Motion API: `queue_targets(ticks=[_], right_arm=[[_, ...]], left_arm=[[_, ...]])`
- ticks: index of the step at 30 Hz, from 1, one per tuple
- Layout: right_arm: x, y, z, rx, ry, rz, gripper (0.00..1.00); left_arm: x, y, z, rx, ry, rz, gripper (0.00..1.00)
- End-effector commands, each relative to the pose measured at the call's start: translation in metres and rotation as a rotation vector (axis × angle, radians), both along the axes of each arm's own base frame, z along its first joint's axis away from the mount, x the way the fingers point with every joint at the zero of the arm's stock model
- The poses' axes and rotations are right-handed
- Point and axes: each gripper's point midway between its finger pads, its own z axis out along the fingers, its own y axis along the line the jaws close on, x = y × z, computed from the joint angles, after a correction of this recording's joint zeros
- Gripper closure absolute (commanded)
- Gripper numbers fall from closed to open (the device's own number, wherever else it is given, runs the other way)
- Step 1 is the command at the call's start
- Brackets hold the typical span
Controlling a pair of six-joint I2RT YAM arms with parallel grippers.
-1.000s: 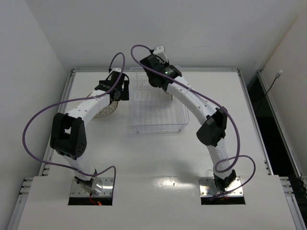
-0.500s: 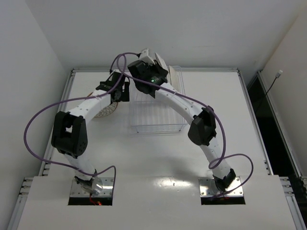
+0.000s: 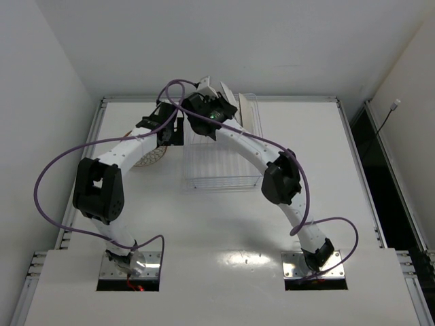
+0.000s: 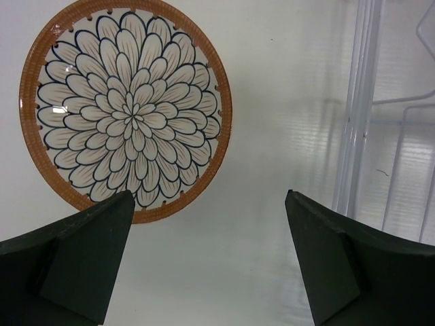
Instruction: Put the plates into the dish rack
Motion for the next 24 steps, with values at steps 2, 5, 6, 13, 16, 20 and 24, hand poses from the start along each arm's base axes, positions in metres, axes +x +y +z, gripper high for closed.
queue_targets(ticks=[2, 5, 6, 13, 16, 20, 24], right_arm=[[-0.002, -0.001, -0.017, 0.12, 0.042, 0.004, 1.0], [-0.006, 0.001, -0.029, 0.152, 0.077, 0.015, 1.0], [-0.007, 0.002, -0.032, 0.162, 0.087, 0.019, 1.0], [-0.008, 0.008, -0.04, 0.206, 0.111, 0.037, 1.0], [-0.008, 0.009, -0.033, 0.223, 0.103, 0.045, 1.0], [-0.008, 0.007, -0.051, 0.28, 0.146, 0.039, 0.98], [-0.011, 0.005, -0.058, 0.348, 0.191, 0.052, 0.78]], left_arm=[[0.012, -0.004, 0.025, -0.03, -0.08, -0.002, 0.08], [0.012, -0.004, 0.025, -0.03, -0.08, -0.002, 0.08], [0.012, -0.004, 0.025, -0.03, -0.08, -0.002, 0.08], [0.012, -0.004, 0.025, -0.03, -0.08, -0.002, 0.08], [0.012, -0.003, 0.025, -0.023, -0.082, 0.004, 0.08], [0.012, -0.003, 0.025, -0.023, -0.082, 0.004, 0.08], [0.012, -0.003, 0.025, -0.023, -0.082, 0.004, 0.08]])
